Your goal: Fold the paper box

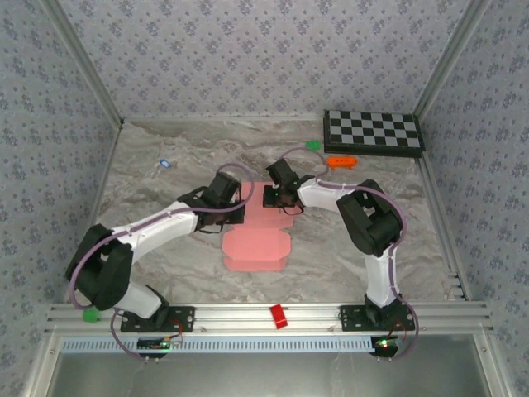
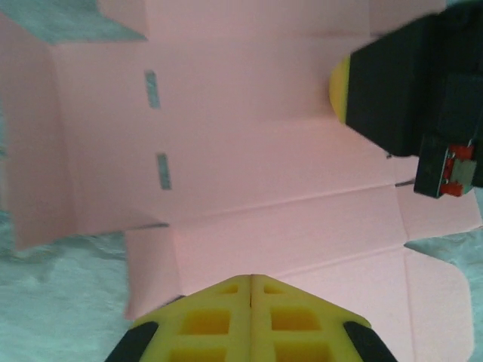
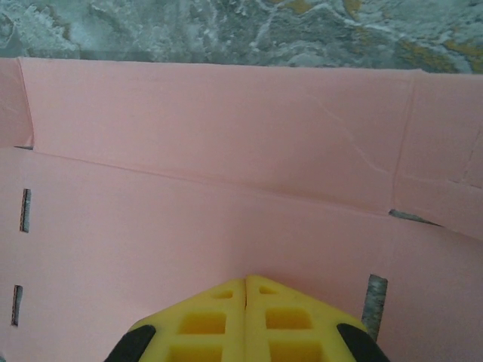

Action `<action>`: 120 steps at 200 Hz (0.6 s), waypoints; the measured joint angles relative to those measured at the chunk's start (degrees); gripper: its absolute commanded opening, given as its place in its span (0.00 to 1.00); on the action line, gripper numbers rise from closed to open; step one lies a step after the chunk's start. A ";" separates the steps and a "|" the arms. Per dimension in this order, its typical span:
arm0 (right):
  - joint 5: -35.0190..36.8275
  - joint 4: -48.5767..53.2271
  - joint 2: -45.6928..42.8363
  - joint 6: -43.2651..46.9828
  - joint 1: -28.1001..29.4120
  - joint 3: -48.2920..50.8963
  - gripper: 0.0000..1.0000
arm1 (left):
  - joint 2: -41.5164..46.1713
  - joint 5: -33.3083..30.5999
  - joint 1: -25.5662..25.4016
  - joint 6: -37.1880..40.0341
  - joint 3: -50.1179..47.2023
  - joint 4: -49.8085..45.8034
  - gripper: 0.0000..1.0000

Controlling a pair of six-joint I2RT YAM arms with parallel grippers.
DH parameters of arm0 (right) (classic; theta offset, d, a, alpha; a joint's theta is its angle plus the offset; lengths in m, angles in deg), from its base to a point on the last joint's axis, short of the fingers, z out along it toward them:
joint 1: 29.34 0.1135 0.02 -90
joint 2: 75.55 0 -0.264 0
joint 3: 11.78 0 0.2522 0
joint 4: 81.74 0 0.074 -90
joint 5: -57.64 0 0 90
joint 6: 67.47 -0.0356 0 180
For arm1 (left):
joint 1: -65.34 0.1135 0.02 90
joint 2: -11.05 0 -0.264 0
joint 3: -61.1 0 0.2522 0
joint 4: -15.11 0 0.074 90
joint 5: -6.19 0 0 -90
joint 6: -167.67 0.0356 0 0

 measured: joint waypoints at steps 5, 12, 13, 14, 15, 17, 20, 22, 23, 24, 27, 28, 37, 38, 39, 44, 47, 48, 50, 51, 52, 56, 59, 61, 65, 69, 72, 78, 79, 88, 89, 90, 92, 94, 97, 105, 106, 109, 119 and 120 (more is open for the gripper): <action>0.17 0.02 -0.11 -0.11 -0.02 0.13 0.00 | -0.68 0.42 -0.42 -0.07 0.00 0.00 0.00; 0.37 0.04 -0.20 -0.22 -0.07 0.22 0.00 | -1.99 1.25 -0.98 -0.50 0.00 0.00 0.00; 0.39 0.04 -0.22 -0.22 -0.07 0.22 0.00 | -2.14 1.31 -1.01 -0.55 0.00 0.00 0.00; 0.39 0.04 -0.22 -0.22 -0.07 0.24 0.00 | -2.43 1.46 -1.14 -0.72 0.00 0.02 0.00; 0.46 0.02 -0.24 -0.24 -0.07 0.26 0.00 | -2.56 1.55 -1.20 -0.81 0.00 0.00 0.00; 0.50 0.02 -0.28 -0.26 -0.09 0.31 0.00 | -2.91 1.75 -1.36 -0.94 0.00 0.00 0.00; 0.57 0.02 -0.31 -0.37 -0.11 0.37 0.00 | -3.45 2.14 -1.53 -1.14 0.00 0.04 0.00; 0.59 -0.02 -0.35 -0.37 -0.13 0.46 0.00 | -3.82 2.34 -1.62 -1.33 0.00 0.07 0.00; 0.63 -0.04 -0.39 -0.37 -0.13 0.48 0.00 | -3.96 2.47 -1.64 -1.38 0.00 0.09 0.00; 0.68 -0.04 -0.42 -0.37 -0.13 0.52 0.00 | -4.07 2.56 -1.66 -1.40 0.00 0.09 0.00; 0.79 -0.04 -0.48 -0.39 -0.13 0.61 0.00 | -4.66 2.91 -1.77 -1.64 0.00 0.17 0.00; 0.81 -0.04 -0.50 -0.39 -0.13 0.63 0.00 | -4.79 2.93 -1.79 -1.73 0.00 0.20 0.00; 0.98 -0.02 -0.76 -0.39 -0.20 0.98 0.00 | -6.12 3.58 -1.90 -2.43 -0.04 0.42 0.00; 1.01 -0.02 -0.81 -0.39 -0.20 1.05 0.00 | -6.19 3.63 -1.88 -2.43 -0.04 0.42 0.00; 1.01 -0.02 -0.83 -0.39 -0.22 1.07 0.00 | -6.34 3.78 -1.88 -2.47 -0.07 0.48 0.00; 1.07 -0.04 -0.96 -0.39 -0.24 1.25 0.00 | -6.99 4.02 -1.88 -2.86 -0.11 0.76 0.00; 1.16 -0.04 -0.98 -0.39 -0.28 1.31 0.00 | -7.34 4.17 -1.88 -2.95 -0.13 0.92 0.00; 1.18 -0.02 -1.01 -0.39 -0.28 1.31 0.00 | -7.43 4.20 -1.88 -3.02 -0.13 0.98 0.00; 1.20 -0.02 -1.07 -0.39 -0.28 1.36 0.00 | -7.69 4.28 -1.88 -3.19 -0.13 1.11 0.00; 1.20 -0.02 -1.07 -0.39 -0.28 1.36 0.00 | -7.76 4.33 -1.88 -3.26 -0.13 1.14 0.00; 1.22 -0.02 -1.07 -0.39 -0.28 1.38 0.00 | -7.93 4.37 -1.88 -3.30 -0.13 1.29 0.00; 1.31 0.02 -1.14 -0.39 -0.28 1.40 0.00 | -8.44 4.42 -1.88 -3.45 -0.15 1.53 0.00; 1.38 0.02 -1.16 -0.39 -0.28 1.44 0.00 | -8.76 4.44 -1.88 -3.61 -0.15 1.64 0.00; 1.42 0.00 -1.20 -0.39 -0.28 1.55 0.00 | -9.01 4.44 -1.88 -3.76 -0.17 1.73 0.00; 1.46 -0.13 -1.29 -0.39 -0.28 1.73 0.00 | -9.44 4.42 -1.88 -3.85 -0.20 1.86 0.00; 1.60 -0.31 -1.49 -0.39 -0.28 2.08 0.00 | -9.92 4.37 -1.88 -3.98 -0.22 2.01 0.00; 1.68 -0.46 -1.64 -0.39 -0.28 2.36 0.00 | -10.21 4.37 -1.88 -4.09 -0.22 2.03 0.00; 1.86 -0.59 -2.01 -0.39 -0.28 2.89 0.00 | -10.82 4.37 -1.88 -4.31 -0.22 2.12 0.00; 1.86 -0.59 -2.10 -0.39 -0.28 3.02 0.00 | -10.88 4.37 -1.88 -4.33 -0.22 2.14 0.00; 2.03 -0.66 -2.69 -0.39 -0.35 3.82 0.00 | -11.85 4.28 -1.88 -4.44 -0.22 2.40 0.00; 2.05 -0.68 -2.73 -0.39 -0.35 3.87 0.00 | -11.89 4.31 -1.88 -4.46 -0.22 2.45 0.00; 2.05 -0.68 -2.78 -0.39 -0.35 3.93 0.00 | -11.96 4.31 -1.88 -4.55 -0.20 2.47 0.00; 2.10 -0.68 -2.89 -0.39 -0.37 4.07 0.00 | -11.98 4.33 -1.88 -4.63 -0.13 2.51 0.00; 2.25 -0.68 -2.99 -0.39 -0.37 4.22 0.00 | -12.00 4.28 -1.88 -4.61 -0.07 2.51 0.00; 2.32 -0.72 -3.19 -0.39 -0.39 4.42 0.00 | -12.02 4.11 -1.88 -4.63 0.02 2.51 0.00; 2.49 -0.70 -3.58 -0.39 -0.50 4.98 0.00 | -12.26 3.78 -1.88 -4.76 0.15 2.56 0.00; 2.49 -0.72 -3.63 -0.39 -0.52 5.03 0.00 | -12.28 3.74 -1.88 -4.76 0.17 2.56 0.00; 2.54 -0.74 -3.85 -0.39 -0.55 5.31 0.00 | -12.39 3.58 -1.88 -4.76 0.33 2.49 0.00; 2.78 -0.85 -4.35 -0.39 -0.57 6.01 0.00 | -12.79 2.78 -1.90 -4.72 0.92 2.21 0.00; 2.84 -0.85 -4.44 -0.37 -0.61 6.12 0.00 | -12.81 2.73 -1.90 -4.72 0.96 2.19 0.00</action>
